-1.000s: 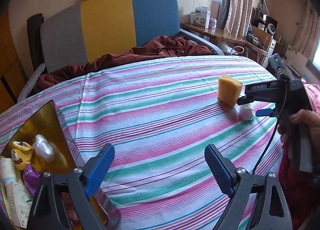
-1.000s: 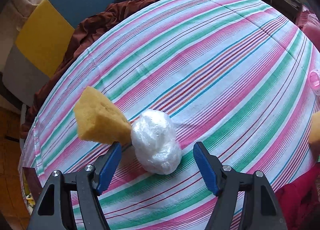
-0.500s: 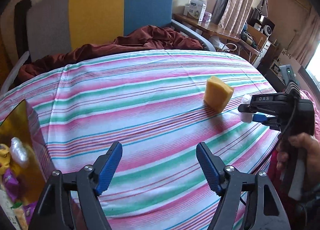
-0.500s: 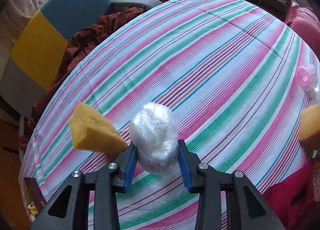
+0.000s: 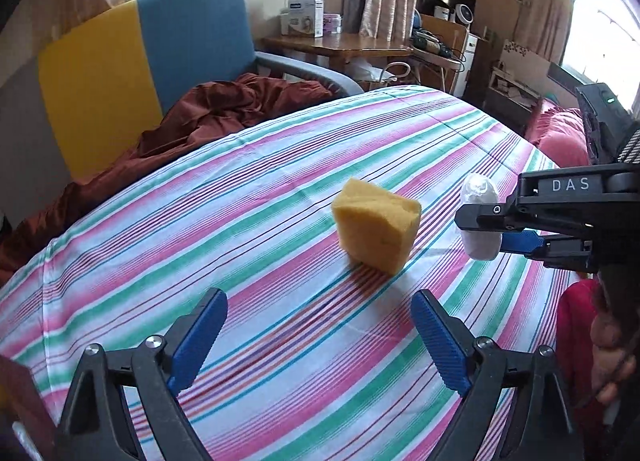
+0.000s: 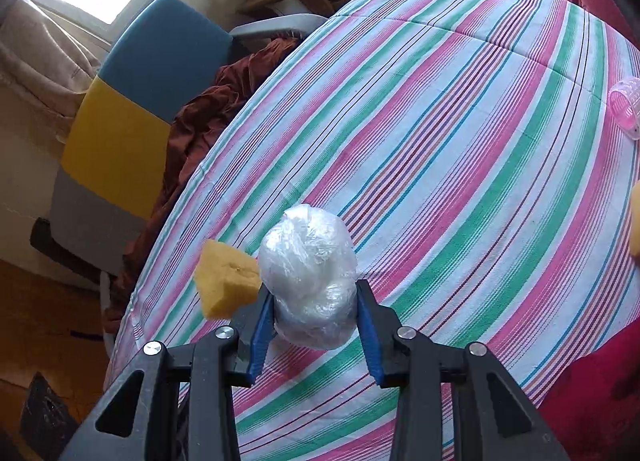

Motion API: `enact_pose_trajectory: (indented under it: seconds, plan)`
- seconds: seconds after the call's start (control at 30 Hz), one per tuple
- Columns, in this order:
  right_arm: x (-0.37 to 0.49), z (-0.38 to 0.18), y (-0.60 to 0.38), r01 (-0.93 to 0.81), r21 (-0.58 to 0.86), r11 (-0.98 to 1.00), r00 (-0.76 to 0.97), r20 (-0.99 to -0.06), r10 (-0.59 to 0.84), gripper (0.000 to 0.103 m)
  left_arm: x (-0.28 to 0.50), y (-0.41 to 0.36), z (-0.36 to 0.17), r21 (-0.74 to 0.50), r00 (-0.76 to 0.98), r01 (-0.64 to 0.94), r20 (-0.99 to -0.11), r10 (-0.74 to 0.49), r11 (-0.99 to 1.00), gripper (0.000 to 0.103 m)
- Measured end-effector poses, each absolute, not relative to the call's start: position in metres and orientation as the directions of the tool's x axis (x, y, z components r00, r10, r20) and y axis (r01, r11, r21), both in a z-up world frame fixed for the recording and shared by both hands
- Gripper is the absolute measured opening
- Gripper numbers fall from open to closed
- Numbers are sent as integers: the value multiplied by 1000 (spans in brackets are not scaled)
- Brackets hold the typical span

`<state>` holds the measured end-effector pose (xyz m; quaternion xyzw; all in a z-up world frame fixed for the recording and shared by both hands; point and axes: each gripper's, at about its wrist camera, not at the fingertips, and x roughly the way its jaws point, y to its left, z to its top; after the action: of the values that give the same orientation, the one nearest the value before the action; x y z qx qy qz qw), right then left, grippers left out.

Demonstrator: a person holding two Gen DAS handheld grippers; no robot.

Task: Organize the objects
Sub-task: 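Close the left gripper on the yellow sponge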

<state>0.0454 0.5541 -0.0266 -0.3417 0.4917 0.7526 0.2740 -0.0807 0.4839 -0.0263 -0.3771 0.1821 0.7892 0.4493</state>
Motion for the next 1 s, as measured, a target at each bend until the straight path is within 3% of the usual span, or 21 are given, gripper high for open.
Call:
enact_pose_trajectory:
  seconds: [0.4,0.47,0.53,0.6,0.63,0.77,1.0]
  plan:
    - [50,-31,559,-729,601,-328,-647,-761,44,40,-103,547,-43,-60,-249,-901,-740,625,-430,95]
    - [50,-31,559,-732,598,-327,-644,-764,44,40,-106,555,-48,-73,-229,-907,-743,629,-415,83]
    - [49,-31,559,-737,588,-334,-637,-769,50,40,-105,557,-46,-128,-178,-910,-740,649,-395,56]
    - [47,-31,557,-739,577,-348,-629,-776,50,40,-97,554,-40,-132,-175,-912,-732,658,-389,46]
    - [45,-32,557,-739,572,-356,-626,-778,50,40,-94,551,-38,-125,-177,-915,-728,662,-383,36]
    - [43,-31,555,-746,552,-373,-614,-787,65,40,-87,530,-35,-144,-179,-903,-731,658,-405,27]
    - [37,-34,551,-744,530,-406,-596,-802,46,40,-80,469,-37,-192,-209,-835,-757,619,-516,24]
